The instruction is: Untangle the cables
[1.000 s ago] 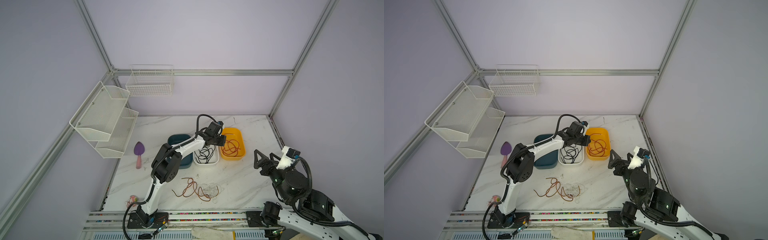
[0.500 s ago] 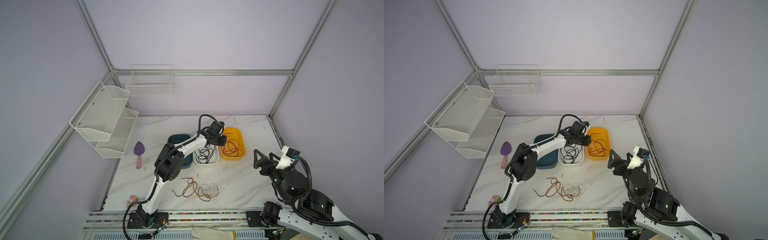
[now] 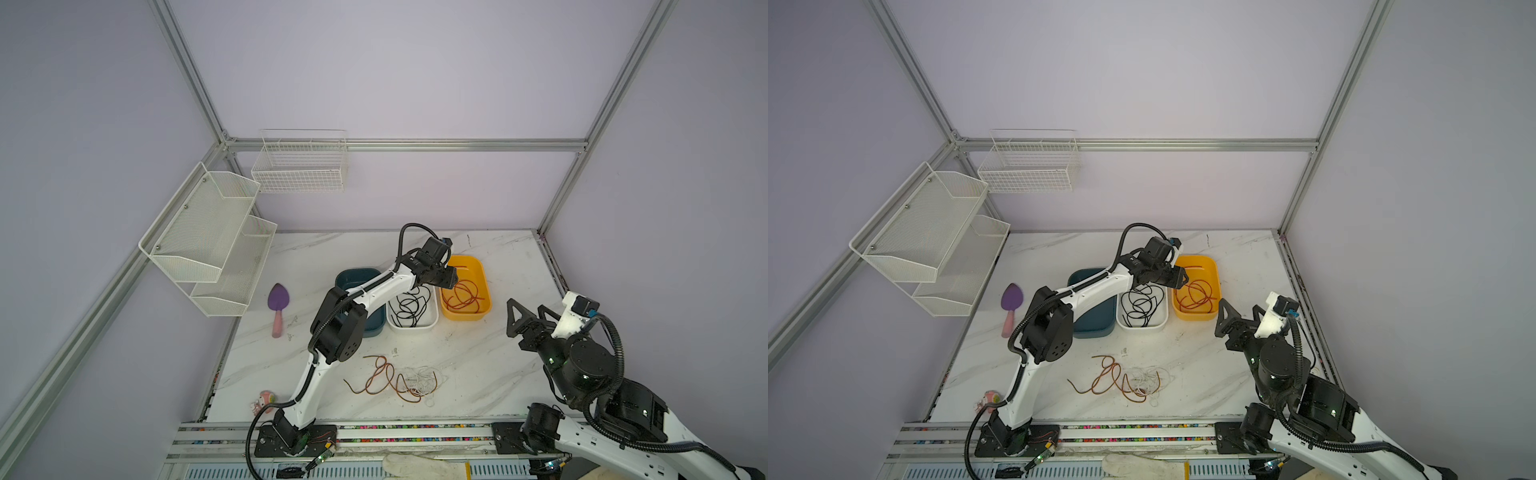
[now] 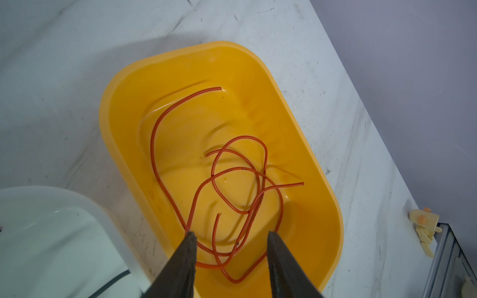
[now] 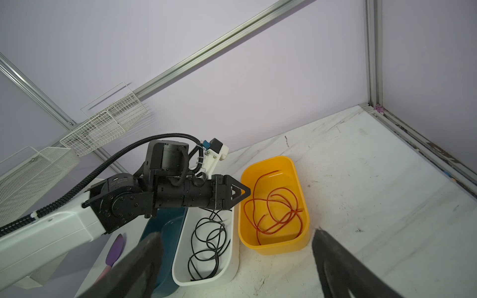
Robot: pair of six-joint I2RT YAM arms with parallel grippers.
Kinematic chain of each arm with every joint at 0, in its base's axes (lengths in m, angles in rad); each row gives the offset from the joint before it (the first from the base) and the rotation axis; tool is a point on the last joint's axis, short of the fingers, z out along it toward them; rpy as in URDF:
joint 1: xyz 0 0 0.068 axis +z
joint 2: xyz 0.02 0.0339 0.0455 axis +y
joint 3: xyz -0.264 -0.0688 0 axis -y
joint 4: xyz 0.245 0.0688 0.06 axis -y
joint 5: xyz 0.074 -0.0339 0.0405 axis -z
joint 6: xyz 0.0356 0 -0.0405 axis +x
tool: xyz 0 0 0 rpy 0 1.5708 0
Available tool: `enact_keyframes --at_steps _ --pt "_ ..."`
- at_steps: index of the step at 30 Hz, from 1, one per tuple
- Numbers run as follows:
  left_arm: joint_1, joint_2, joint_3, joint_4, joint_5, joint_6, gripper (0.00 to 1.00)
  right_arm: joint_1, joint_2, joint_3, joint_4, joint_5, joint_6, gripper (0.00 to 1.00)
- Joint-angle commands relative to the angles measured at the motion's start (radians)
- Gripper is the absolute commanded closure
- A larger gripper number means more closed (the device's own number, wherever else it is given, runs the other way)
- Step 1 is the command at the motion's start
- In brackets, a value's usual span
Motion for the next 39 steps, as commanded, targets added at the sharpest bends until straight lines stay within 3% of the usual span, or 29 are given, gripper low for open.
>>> enact_keyframes --at_steps 1,9,15,23,30,35,39 --pt "-0.006 -0.011 0.136 -0.018 -0.005 0.023 0.52 -0.004 0.007 -0.01 0.014 0.005 -0.007 0.06" --pt "-0.005 -0.104 0.15 -0.04 -0.056 0.064 0.37 -0.003 0.025 -0.014 0.028 -0.01 -0.023 0.05" --pt "-0.003 -0.26 0.046 -0.041 -0.134 0.14 0.28 -0.004 0.081 -0.008 0.032 -0.047 -0.036 0.02" --pt "-0.003 -0.559 -0.251 -0.014 -0.226 0.276 0.12 -0.003 0.186 -0.004 0.055 -0.111 -0.079 0.02" --pt "0.0 -0.841 -0.559 0.026 -0.289 0.311 0.0 -0.004 0.277 -0.001 0.068 -0.199 -0.108 0.02" --pt "0.0 -1.089 -0.767 0.016 -0.343 0.329 0.0 -0.003 0.338 0.003 0.1 -0.358 -0.124 0.03" --pt "-0.001 -1.281 -0.94 0.008 -0.426 0.34 0.0 -0.003 0.439 -0.012 0.137 -0.543 -0.061 0.02"
